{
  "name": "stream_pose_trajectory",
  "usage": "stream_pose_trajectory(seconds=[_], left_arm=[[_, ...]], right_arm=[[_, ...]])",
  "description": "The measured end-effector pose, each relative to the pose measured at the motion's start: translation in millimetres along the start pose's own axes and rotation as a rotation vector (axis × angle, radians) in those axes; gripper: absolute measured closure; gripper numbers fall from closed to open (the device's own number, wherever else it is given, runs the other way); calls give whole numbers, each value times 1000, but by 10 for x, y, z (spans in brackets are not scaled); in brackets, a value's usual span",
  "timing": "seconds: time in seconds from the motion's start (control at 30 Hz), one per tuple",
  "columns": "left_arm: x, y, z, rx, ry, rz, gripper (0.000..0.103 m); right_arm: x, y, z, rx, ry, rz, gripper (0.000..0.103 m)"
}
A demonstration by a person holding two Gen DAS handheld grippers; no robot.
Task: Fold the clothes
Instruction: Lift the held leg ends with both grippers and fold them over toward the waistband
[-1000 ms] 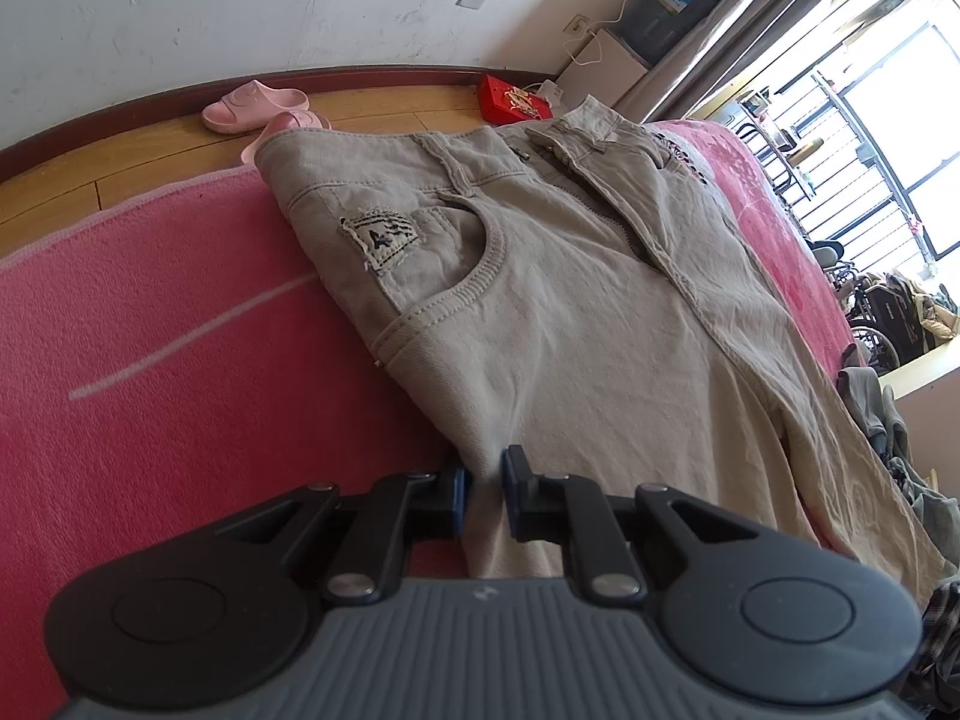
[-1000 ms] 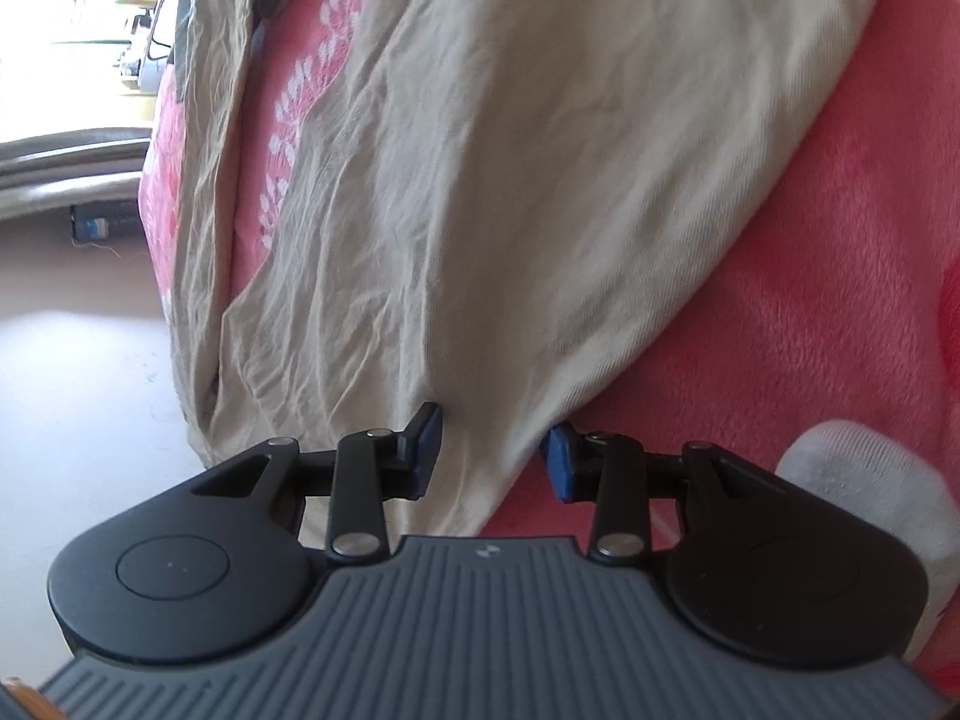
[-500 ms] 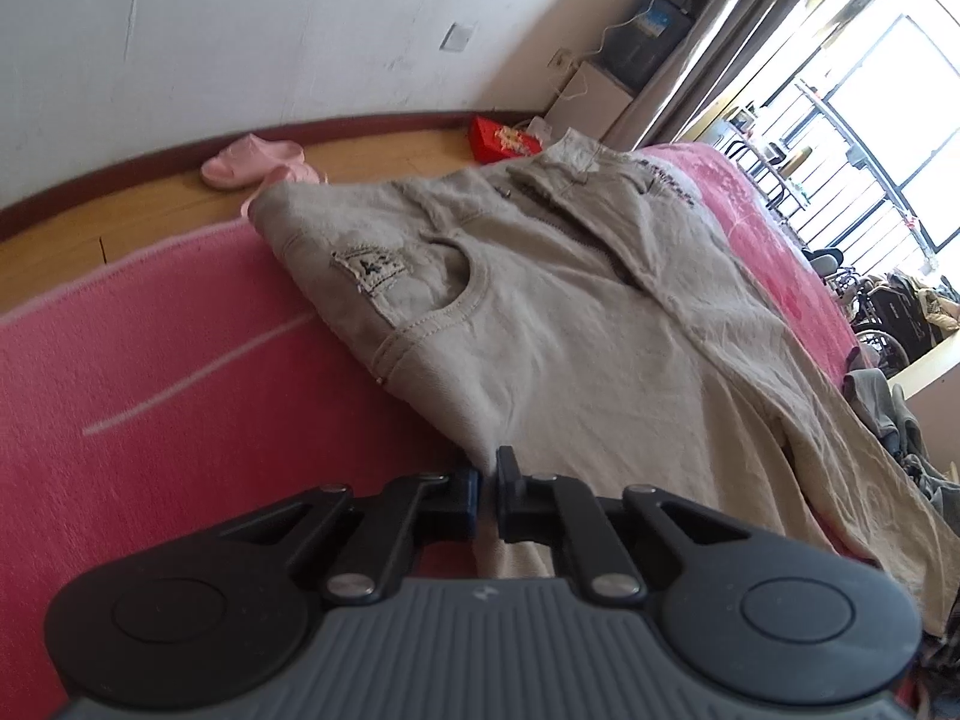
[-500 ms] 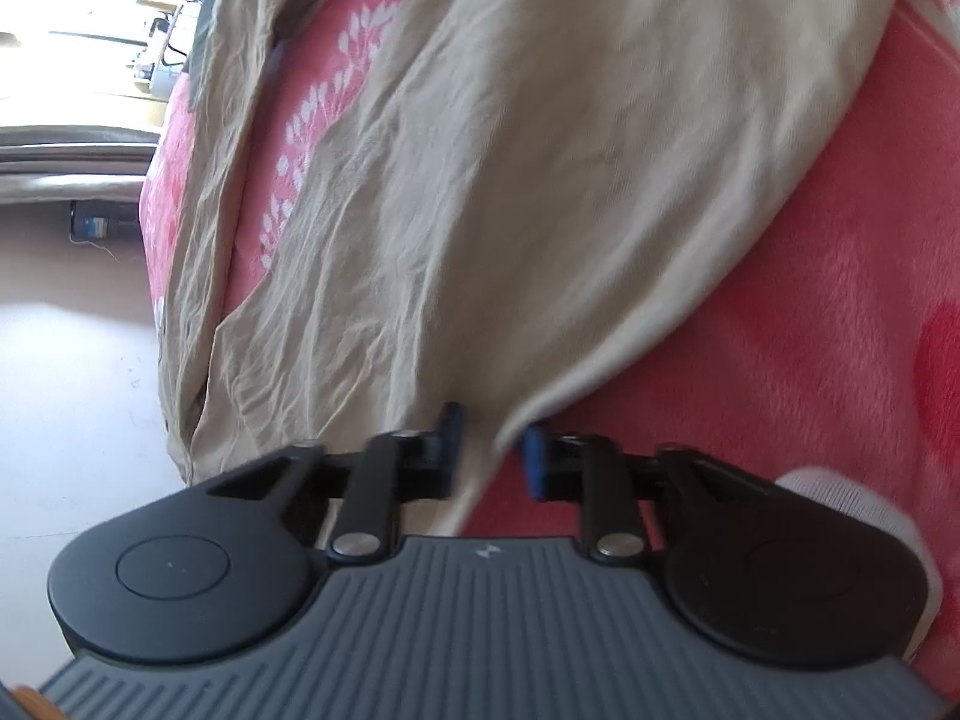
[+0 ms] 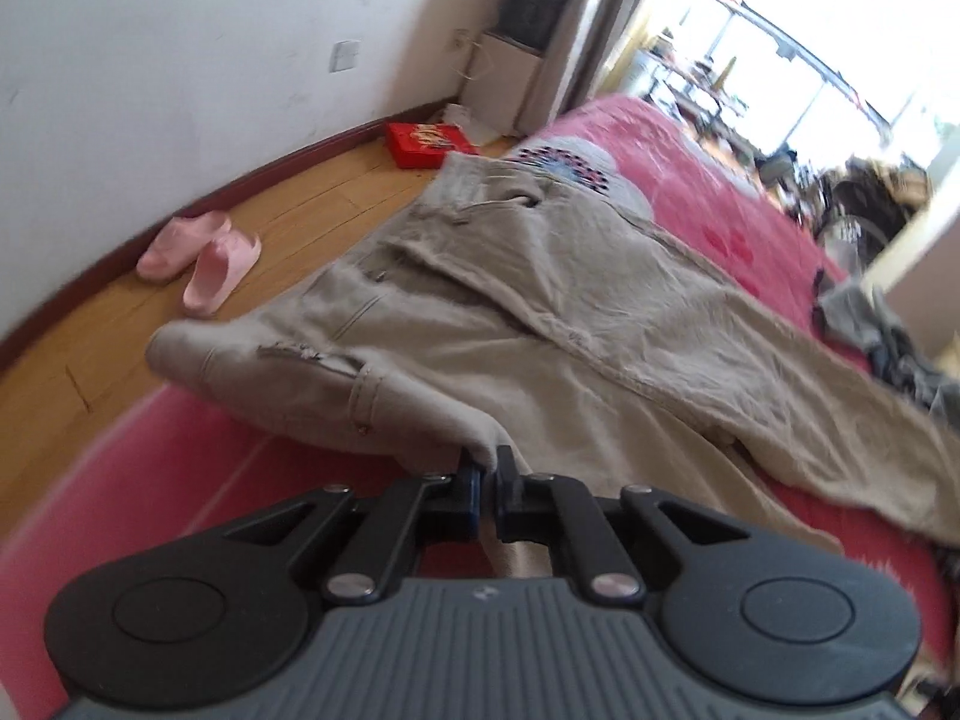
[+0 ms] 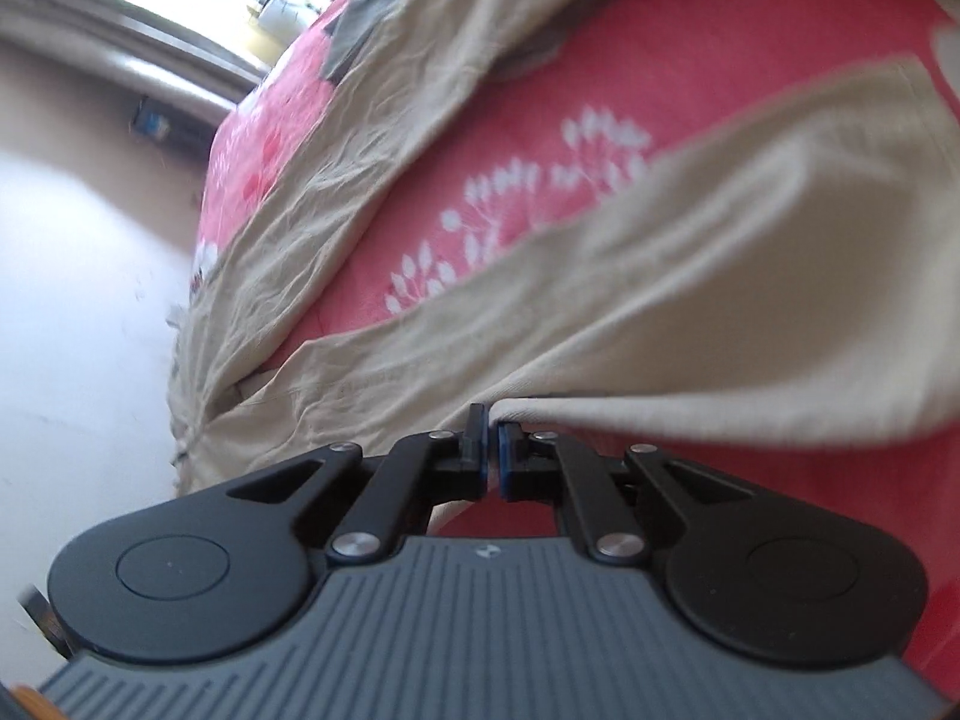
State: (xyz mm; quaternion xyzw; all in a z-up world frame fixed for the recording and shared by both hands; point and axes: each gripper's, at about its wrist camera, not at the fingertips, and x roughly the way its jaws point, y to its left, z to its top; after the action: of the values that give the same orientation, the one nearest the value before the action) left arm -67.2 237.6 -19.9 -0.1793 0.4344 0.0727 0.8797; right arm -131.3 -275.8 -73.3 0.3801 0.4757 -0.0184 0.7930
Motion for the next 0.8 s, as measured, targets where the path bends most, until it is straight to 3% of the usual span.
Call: stream_pose_trajectory(seconds=[0.17, 0.33, 0.53, 0.8], left_arm=[[256, -467, 334, 228, 14, 76, 98], [480, -706, 532, 314, 16, 103, 98], [576, -624, 621, 250, -2, 65, 98], [577, -420, 426, 121, -176, 16, 98]], right_arm=[[128, 215, 279, -48, 36, -60, 101], [288, 378, 575, -50, 23, -82, 102], [377, 393, 848, -26, -19, -43, 102], [424, 477, 1059, -52, -106, 15, 102]])
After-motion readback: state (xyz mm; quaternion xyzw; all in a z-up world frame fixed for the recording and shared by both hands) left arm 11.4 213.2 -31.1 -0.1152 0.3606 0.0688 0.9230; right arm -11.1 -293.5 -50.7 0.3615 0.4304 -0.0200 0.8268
